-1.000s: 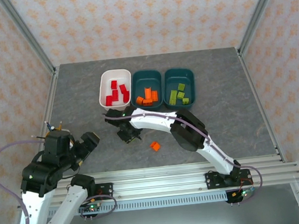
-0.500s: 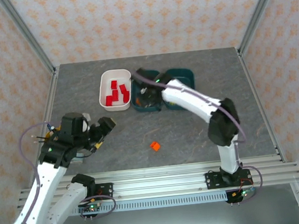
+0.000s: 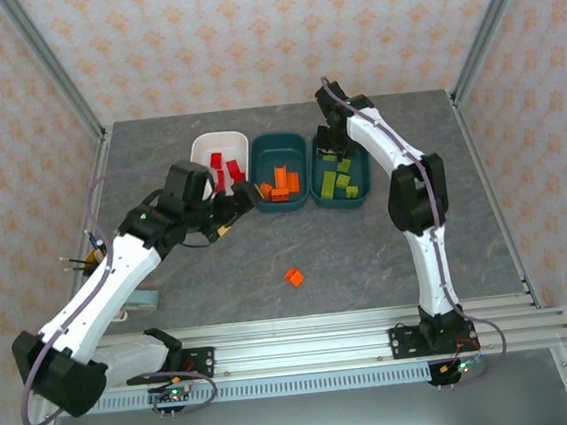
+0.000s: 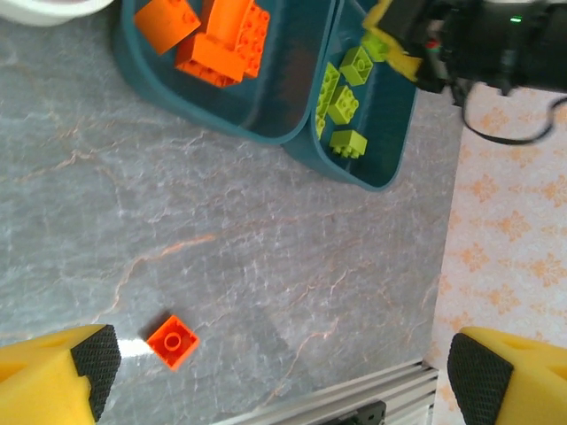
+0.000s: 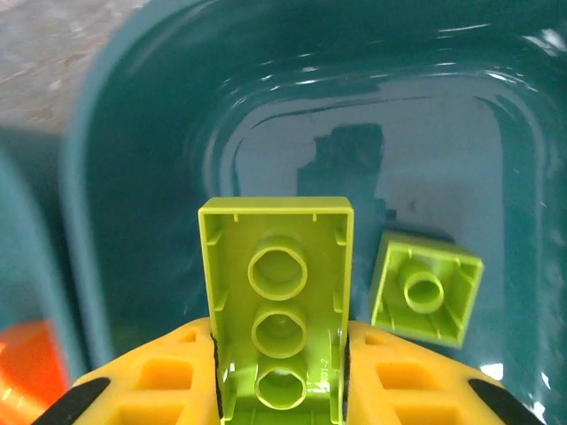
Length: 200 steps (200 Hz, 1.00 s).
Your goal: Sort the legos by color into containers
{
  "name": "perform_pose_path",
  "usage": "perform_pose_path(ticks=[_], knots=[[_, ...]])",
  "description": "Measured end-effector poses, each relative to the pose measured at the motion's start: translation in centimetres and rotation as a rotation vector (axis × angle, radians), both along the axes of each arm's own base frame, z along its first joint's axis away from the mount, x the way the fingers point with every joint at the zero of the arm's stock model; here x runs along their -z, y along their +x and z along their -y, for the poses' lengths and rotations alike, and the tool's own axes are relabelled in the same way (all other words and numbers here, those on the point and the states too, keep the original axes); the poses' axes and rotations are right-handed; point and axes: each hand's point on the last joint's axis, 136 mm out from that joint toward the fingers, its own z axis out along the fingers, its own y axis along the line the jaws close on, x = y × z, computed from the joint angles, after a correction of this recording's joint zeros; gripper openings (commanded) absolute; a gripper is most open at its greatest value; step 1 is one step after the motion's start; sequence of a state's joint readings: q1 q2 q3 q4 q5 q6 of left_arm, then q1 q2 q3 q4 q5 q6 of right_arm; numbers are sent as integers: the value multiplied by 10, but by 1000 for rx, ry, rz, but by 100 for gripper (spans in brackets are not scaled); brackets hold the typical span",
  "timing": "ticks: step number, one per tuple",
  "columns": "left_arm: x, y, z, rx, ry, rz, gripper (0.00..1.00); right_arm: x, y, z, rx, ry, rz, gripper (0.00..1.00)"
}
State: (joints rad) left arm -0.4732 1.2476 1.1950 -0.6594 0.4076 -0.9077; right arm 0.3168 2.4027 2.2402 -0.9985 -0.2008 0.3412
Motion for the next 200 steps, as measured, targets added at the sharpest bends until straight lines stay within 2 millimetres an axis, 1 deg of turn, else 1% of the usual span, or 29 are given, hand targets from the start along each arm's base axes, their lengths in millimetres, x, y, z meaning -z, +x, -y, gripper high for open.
perform_pose_path(ticks=[15,37,49,68,84,110,135,153,167,184,196,200], knots=[[1,7,6,11,18,3,98,14,6,2,12,6,-26,31],[5,13,14,26,42,1,97,24,12,1,19,17,-43,35],[6,17,18,33,54,6,97,26,12,2,23,22,-51,40],[1,24,24,46,69,26,97,27,10,1,31,31,-63,53],[-5,29,30,56,77,49,97,27,9,-1,26,42,-67,59],[-12,31,35,72,80,71,97,27,9,-2,27,48,-70,60],[-12,31,36,77,87,73,97,23,9,-2,27,50,-65,58],[-10,29,35,82,99,69,96,7,6,-3,22,57,-40,56],[-4,23,36,98,124,60,96,-17,-3,-5,13,64,-3,56],[12,7,36,123,158,21,94,-59,-27,-9,-10,80,72,56],[28,-9,34,136,188,-25,91,-92,-53,-14,-37,102,144,57],[33,-13,34,141,197,-39,90,-100,-62,-17,-47,113,165,57]])
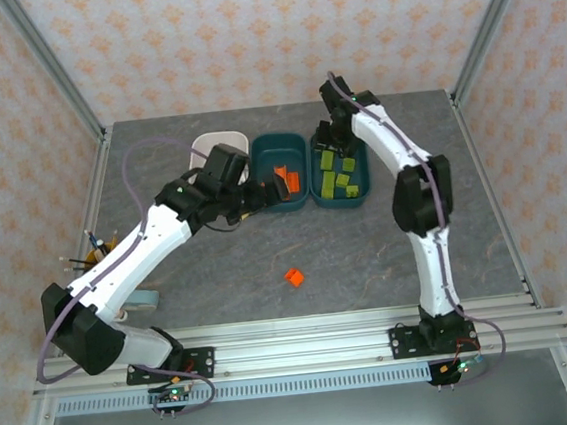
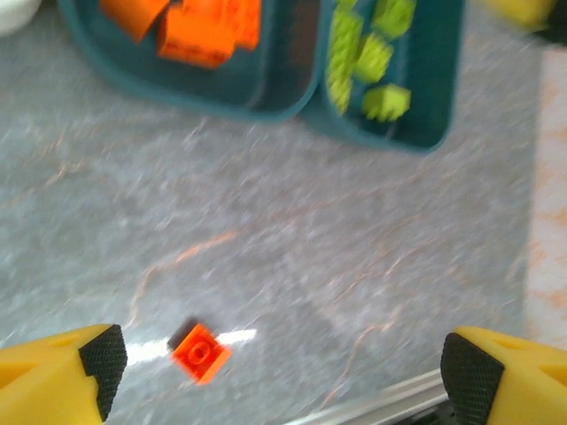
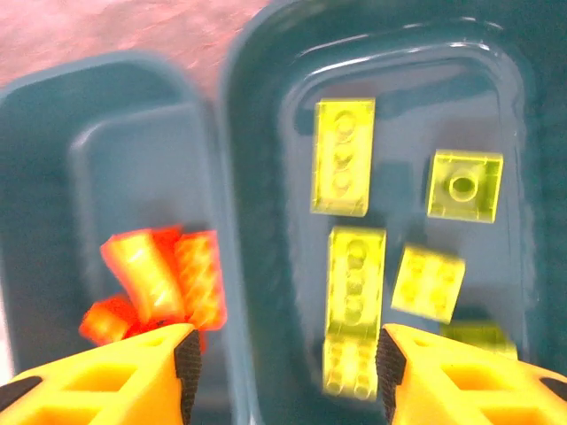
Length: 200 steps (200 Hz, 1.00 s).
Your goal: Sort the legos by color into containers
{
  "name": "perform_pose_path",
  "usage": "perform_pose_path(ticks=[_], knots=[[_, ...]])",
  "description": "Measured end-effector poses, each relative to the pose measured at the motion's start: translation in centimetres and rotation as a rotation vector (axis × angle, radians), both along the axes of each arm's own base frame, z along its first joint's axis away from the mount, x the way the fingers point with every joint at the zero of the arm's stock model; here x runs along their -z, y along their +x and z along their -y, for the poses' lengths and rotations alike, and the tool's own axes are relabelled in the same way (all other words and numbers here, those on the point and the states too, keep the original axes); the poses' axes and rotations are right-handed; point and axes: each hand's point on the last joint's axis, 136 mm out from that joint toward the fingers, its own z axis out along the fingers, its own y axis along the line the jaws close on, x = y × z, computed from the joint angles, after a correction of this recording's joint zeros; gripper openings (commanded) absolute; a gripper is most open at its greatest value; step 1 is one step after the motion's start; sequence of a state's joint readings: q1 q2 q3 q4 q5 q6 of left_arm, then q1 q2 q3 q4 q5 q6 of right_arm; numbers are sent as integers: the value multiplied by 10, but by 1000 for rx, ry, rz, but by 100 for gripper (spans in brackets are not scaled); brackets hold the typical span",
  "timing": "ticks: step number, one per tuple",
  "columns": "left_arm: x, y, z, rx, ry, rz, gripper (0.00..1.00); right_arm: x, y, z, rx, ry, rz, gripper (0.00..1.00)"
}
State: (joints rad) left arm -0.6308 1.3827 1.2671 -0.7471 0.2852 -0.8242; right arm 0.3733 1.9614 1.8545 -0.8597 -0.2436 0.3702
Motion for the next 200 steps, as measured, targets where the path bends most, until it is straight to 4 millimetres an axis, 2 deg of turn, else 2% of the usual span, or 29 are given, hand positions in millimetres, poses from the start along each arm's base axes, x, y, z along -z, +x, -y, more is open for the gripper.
perform_pose_path(ticks=[11,20,37,45,64,79,92,112,130,149,175,200], knots=[[17,-13,-1,-5,27,-55,89,-27,-32,-5,-28,34,80,57],[30,-24,-1,-10,47,-95,88,-41,-60,-11,-62,66,134,59],[50,-40,2,-28,70,-164,89,-49,-114,-17,-126,125,196,64],[57,-45,5,-37,77,-192,89,-45,-136,-18,-154,151,203,66],[76,-53,17,-62,99,-255,89,-17,-186,-14,-187,215,157,74],[95,-60,25,-90,127,-314,92,7,-218,-6,-193,236,100,81],[113,-66,30,-129,152,-371,94,14,-240,-1,-195,258,75,87],[135,-78,40,-201,147,-438,94,2,-257,5,-198,304,108,89],[151,-88,45,-263,149,-489,95,-11,-262,8,-201,332,146,88],[161,-90,55,-317,153,-522,94,-11,-265,9,-205,336,141,87],[166,-86,66,-396,129,-543,86,-7,-269,11,-202,331,120,87],[173,-86,65,-464,126,-567,77,-7,-272,13,-200,334,121,87]])
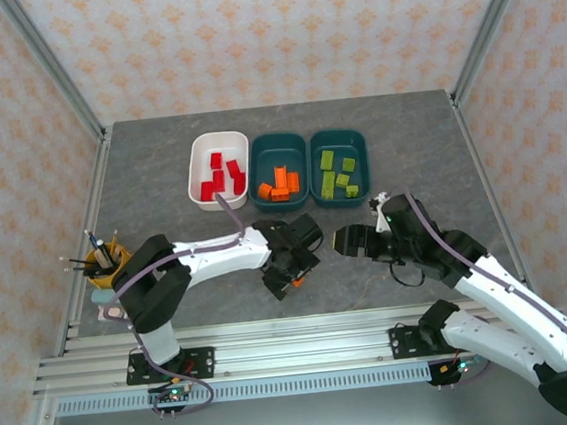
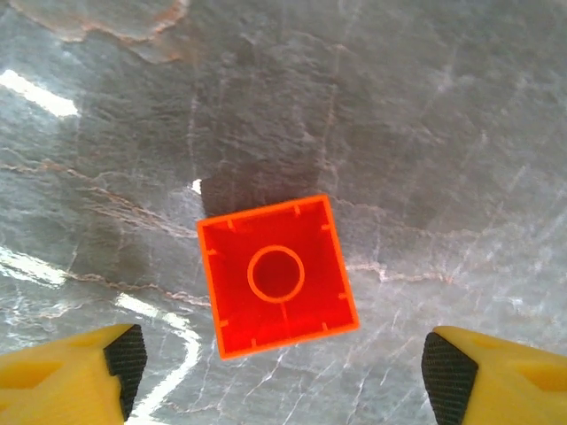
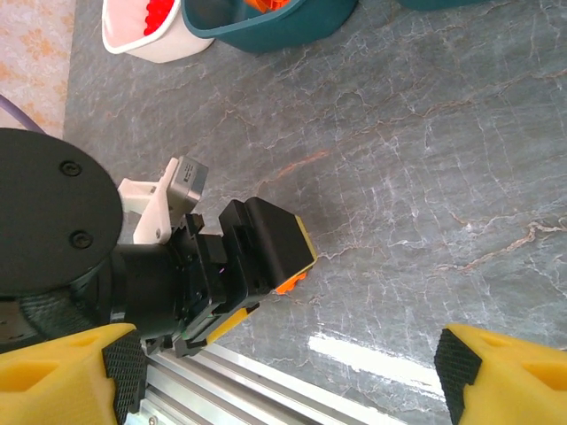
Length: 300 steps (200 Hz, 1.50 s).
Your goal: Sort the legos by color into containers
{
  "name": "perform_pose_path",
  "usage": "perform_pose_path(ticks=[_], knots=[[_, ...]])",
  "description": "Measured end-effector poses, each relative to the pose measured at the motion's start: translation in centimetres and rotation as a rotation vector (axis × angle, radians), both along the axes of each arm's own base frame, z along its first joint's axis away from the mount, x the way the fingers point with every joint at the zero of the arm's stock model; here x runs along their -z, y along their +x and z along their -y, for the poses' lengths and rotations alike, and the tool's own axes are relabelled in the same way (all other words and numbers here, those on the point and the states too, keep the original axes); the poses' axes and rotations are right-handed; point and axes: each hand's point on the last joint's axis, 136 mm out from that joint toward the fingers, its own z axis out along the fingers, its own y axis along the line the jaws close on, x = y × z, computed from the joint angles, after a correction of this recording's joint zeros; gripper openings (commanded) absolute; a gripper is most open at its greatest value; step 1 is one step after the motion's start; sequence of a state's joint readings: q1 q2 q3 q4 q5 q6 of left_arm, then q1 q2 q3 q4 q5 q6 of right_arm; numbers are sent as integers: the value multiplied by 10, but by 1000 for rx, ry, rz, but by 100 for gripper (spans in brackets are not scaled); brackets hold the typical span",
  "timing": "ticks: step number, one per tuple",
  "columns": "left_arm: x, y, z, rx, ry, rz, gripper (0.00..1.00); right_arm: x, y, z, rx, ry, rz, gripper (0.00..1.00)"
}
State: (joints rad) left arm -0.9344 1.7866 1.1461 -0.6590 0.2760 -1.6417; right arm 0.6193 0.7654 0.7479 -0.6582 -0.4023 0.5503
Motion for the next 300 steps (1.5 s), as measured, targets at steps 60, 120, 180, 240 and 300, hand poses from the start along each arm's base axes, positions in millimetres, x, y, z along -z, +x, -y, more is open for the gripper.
perform_pose_path(ticks=[60,120,180,240,300], knots=[[15,2,-7,-29,64,-14,45,2,-9,6,7,10,-3,86],[13,7,-7,13,87,6,28,2,-9,6,16,16,-12,86],[-49,67,-19,103,130,189,28,-4,-1,2,38,29,-14,86],[-169,172,-48,217,109,463,27,-77,67,-10,253,229,224,94],[-141,278,-61,342,206,497,25,-103,148,-22,400,297,258,95]])
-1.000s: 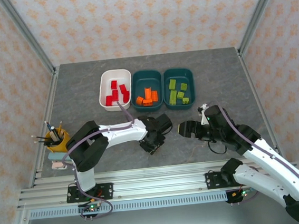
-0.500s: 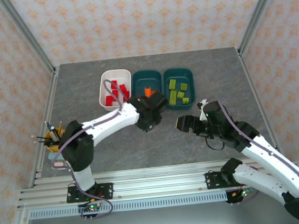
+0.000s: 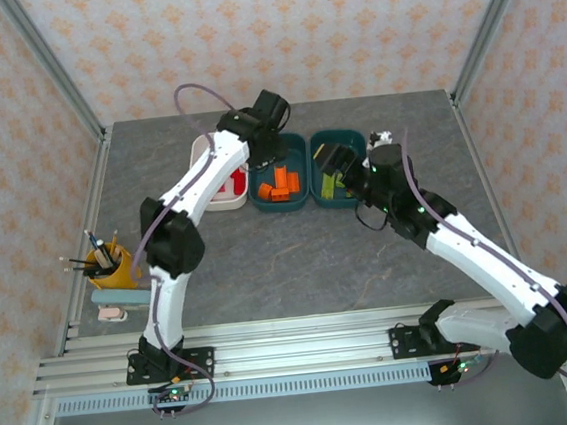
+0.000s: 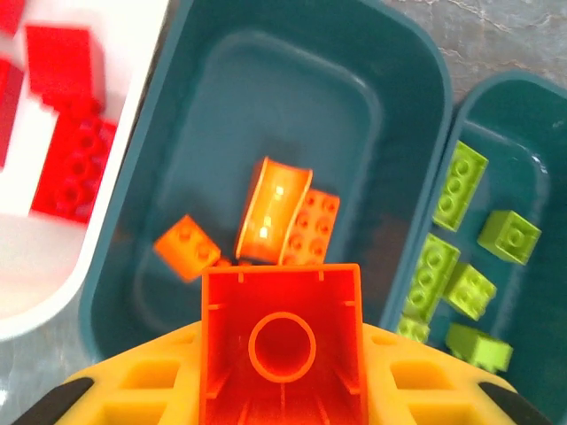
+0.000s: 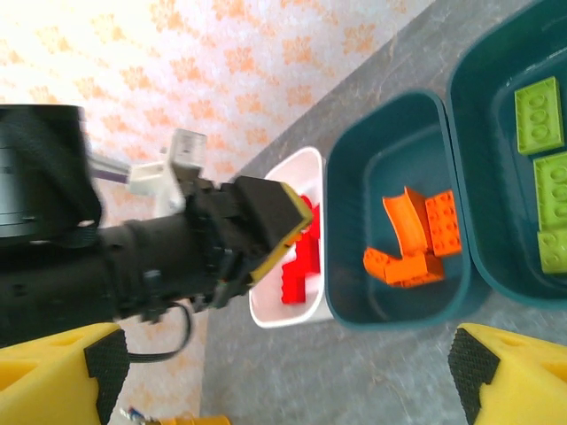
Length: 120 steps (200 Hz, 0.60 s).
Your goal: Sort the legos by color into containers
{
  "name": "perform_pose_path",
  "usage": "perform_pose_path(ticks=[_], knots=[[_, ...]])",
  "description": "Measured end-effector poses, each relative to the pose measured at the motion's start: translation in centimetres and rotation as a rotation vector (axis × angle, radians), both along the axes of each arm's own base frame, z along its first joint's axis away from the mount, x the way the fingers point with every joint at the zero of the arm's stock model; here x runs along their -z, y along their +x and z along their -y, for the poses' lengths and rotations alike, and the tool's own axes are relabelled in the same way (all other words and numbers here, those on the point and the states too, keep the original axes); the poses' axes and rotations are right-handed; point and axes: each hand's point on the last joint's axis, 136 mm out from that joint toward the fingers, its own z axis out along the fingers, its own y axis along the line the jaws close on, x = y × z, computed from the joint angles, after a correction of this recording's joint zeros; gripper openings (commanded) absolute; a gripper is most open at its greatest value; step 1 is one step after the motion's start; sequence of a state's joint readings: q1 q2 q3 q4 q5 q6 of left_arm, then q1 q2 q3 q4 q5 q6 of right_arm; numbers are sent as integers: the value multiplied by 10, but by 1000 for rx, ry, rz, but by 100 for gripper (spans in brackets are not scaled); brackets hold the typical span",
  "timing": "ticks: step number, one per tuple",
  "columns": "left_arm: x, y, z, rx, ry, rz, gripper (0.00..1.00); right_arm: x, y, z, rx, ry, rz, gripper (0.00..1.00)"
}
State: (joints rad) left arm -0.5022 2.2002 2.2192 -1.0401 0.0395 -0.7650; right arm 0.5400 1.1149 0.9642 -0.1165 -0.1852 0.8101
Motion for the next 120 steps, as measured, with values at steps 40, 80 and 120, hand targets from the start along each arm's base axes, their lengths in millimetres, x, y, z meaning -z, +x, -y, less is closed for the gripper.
perform_pose_path(ticks=[40,80,120], knots=[[35,46,-6,26,52,2,24,17,34,2,51,22,-68,95],[68,68,-26,16,84,-16,24,24,42,-2,42,24,-96,95],[101,89,-22,26,61,-12,25,27,42,-4,33,21,-110,94]])
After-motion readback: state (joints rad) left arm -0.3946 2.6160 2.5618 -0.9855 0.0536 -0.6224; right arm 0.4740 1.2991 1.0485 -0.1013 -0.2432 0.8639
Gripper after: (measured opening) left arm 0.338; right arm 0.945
